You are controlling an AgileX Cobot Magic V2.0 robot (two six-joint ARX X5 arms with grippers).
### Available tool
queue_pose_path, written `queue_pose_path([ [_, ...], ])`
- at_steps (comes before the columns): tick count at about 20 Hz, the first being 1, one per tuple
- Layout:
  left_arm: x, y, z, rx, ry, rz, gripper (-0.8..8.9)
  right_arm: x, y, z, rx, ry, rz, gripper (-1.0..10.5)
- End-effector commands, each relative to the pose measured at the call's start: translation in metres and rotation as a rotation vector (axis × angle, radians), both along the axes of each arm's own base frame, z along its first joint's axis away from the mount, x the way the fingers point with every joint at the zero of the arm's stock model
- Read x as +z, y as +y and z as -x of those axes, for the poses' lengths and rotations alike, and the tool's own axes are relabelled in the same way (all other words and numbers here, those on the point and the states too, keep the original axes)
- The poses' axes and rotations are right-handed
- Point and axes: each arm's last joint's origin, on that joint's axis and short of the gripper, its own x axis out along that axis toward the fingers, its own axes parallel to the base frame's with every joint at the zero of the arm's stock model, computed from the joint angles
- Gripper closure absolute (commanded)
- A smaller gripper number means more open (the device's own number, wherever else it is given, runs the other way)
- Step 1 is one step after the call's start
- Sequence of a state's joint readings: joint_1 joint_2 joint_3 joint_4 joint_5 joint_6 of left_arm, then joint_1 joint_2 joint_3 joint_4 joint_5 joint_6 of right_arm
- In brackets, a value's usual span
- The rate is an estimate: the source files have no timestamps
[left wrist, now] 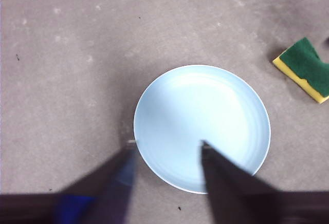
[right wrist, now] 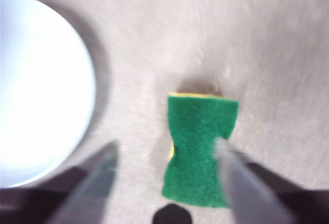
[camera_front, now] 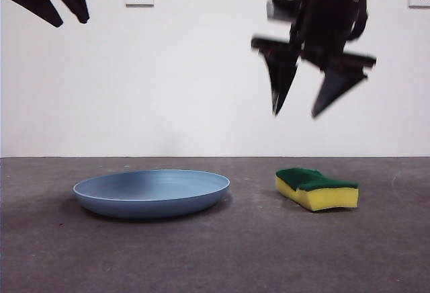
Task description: Pick up the plate,pick up the cloth,clean the plate with the cloth
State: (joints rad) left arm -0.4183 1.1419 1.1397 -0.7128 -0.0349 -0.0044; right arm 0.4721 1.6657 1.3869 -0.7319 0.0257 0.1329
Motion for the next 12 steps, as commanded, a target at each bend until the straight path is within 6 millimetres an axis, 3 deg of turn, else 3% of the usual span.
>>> queue_pose_path([
  [1, -0.001, 0.0, -0.001, -0.026, -0.014, -0.027, 8.22, 0.021, -0.003, 0.013, 0.032, -0.075, -0.014, 9.6],
  [5, 0.001, 0.0, 0.0, -0.034, -0.055, -0.021, 8.23, 0.062, -0.013, 0.044, 0.064, -0.247, -0.086, 9.6],
  [7, 0.002, 0.002, 0.005, -0.031, -0.11, 0.004, 8.23, 0.072, -0.021, 0.063, 0.069, -0.321, -0.125, 9.6],
  [9, -0.002, 0.007, 0.016, -0.027, -0.176, 0.035, 8.23, 0.072, -0.031, 0.085, 0.075, -0.391, -0.163, 9.6],
  [12, -0.02, 0.017, 0.037, 0.011, -0.265, 0.107, 8.23, 0.056, -0.049, 0.121, 0.023, -0.508, -0.181, 9.6],
])
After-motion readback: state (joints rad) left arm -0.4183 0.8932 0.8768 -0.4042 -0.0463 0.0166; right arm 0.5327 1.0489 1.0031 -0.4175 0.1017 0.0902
